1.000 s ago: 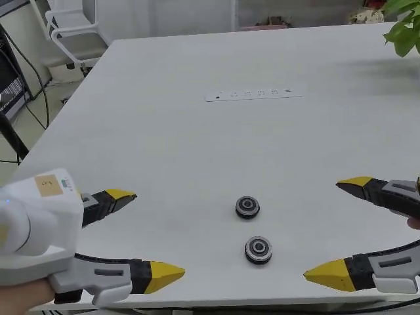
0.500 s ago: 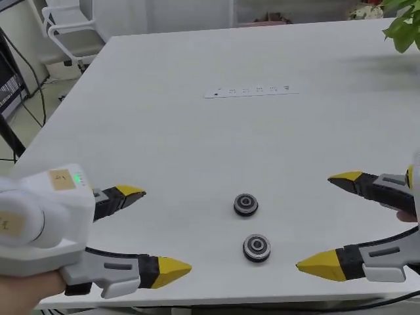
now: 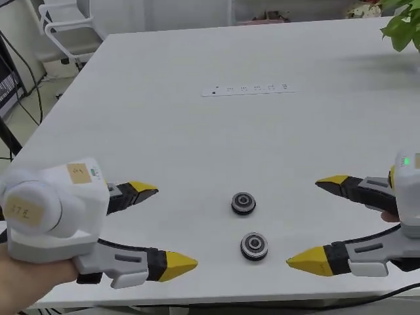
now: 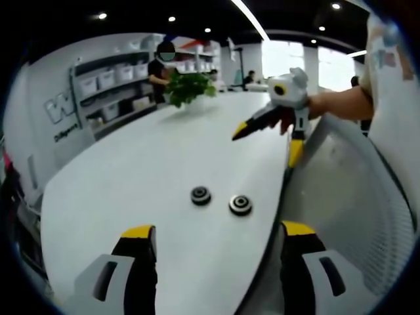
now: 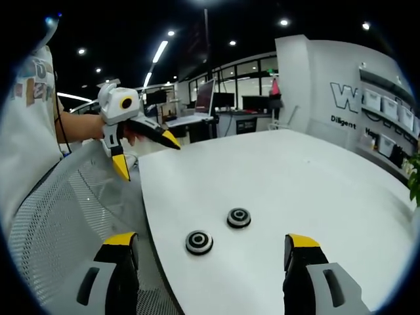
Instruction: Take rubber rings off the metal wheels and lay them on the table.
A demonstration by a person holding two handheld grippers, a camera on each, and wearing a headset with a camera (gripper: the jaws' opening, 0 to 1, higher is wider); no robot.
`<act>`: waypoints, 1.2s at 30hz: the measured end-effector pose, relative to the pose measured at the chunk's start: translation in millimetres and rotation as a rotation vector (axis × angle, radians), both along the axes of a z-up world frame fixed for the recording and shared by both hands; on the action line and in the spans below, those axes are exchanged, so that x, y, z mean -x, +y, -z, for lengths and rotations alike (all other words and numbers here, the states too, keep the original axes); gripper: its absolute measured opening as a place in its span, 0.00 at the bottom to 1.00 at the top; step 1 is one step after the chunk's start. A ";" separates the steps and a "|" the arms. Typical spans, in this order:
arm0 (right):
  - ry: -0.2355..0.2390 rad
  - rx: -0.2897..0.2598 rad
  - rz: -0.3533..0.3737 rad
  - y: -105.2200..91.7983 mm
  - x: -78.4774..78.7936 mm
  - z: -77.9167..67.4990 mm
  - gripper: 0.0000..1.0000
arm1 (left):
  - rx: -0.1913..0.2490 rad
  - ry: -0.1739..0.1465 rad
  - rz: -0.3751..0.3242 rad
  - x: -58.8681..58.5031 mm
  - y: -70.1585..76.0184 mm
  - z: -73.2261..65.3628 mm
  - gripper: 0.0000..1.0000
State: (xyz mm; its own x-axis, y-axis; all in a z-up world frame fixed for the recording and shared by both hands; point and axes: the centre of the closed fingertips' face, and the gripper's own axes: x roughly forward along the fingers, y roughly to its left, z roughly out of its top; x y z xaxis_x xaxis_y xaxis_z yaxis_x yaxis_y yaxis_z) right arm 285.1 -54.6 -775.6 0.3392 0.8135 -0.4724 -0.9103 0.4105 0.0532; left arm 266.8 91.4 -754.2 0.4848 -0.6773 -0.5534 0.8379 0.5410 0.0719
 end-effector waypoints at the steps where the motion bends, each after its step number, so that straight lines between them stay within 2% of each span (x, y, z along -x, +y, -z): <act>1: -0.003 0.001 -0.006 1.0 -0.9 0.9 0.91 | -0.002 0.000 0.005 -1.0 -1.0 0.7 0.77; 17: -0.020 0.058 -0.084 7.8 -11.6 20.8 0.79 | -0.048 0.013 0.070 -20.6 -7.8 15.5 0.74; 21: -0.017 0.072 -0.091 6.4 -15.9 28.2 0.74 | -0.067 0.006 0.090 -25.0 -11.1 19.5 0.73; 25: 0.007 0.066 -0.096 8.2 -17.7 36.7 0.73 | -0.082 0.013 0.125 -26.6 -19.2 27.7 0.71; 30: 0.013 0.103 -0.126 8.5 -14.5 50.0 0.68 | -0.068 0.037 0.149 -27.9 -29.1 33.2 0.70; 36: 0.014 0.127 -0.174 12.0 -10.5 56.8 0.65 | -0.092 0.046 0.190 -27.1 -35.8 40.3 0.67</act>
State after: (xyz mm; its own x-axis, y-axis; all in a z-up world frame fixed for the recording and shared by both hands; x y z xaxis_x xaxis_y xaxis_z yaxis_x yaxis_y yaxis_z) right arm 295.6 -42.6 -832.4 0.1915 0.7928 -0.5786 -0.9676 0.2513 0.0241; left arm 293.9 55.6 -794.5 0.3257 -0.6996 -0.6360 0.9278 0.3658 0.0727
